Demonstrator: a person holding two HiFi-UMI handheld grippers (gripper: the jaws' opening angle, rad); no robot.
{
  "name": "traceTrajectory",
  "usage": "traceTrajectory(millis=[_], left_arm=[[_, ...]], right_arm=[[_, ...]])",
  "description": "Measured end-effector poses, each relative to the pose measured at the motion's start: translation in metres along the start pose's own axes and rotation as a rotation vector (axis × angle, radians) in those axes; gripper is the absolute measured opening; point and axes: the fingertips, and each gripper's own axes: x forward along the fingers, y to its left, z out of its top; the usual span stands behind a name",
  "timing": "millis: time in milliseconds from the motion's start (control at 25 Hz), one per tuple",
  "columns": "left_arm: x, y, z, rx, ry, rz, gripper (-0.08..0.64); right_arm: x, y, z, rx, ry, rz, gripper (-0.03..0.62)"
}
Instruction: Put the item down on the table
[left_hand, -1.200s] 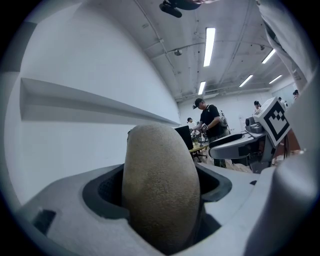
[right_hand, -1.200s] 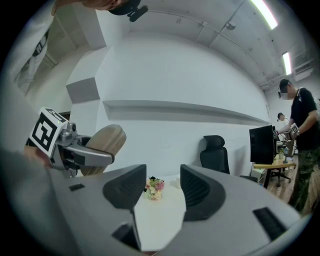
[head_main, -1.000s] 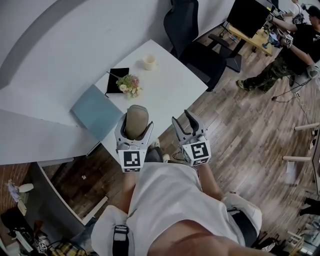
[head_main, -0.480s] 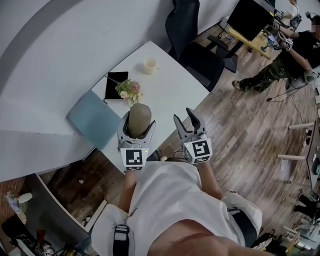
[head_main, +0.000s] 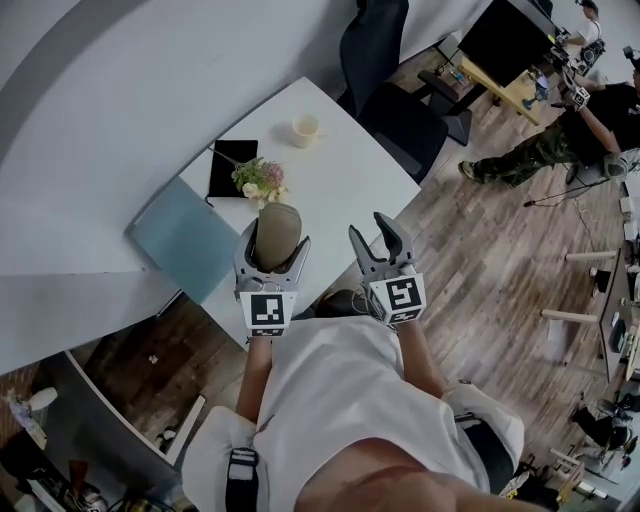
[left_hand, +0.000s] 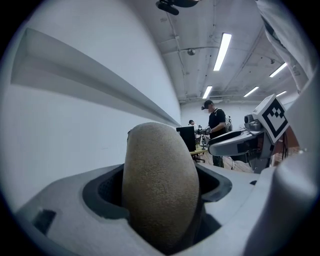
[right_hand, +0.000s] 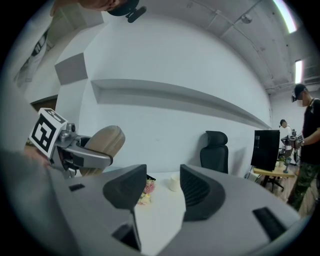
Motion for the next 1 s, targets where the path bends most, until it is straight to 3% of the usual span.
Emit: traceTrajectory(millis=[320,1000], left_arm=[[0.022,-0.001,-0.015,-0.006,0.056,0.030,0.407],[0.082,-0.013,-0.045,-0.013,0.209,0.210,0.407]], right_arm=[[0.024,-0.014,-0.007,0.007,0.013,0.068,0.212],[0.081,-0.066,-0.040,0.024,0.052,0.315,0.199]])
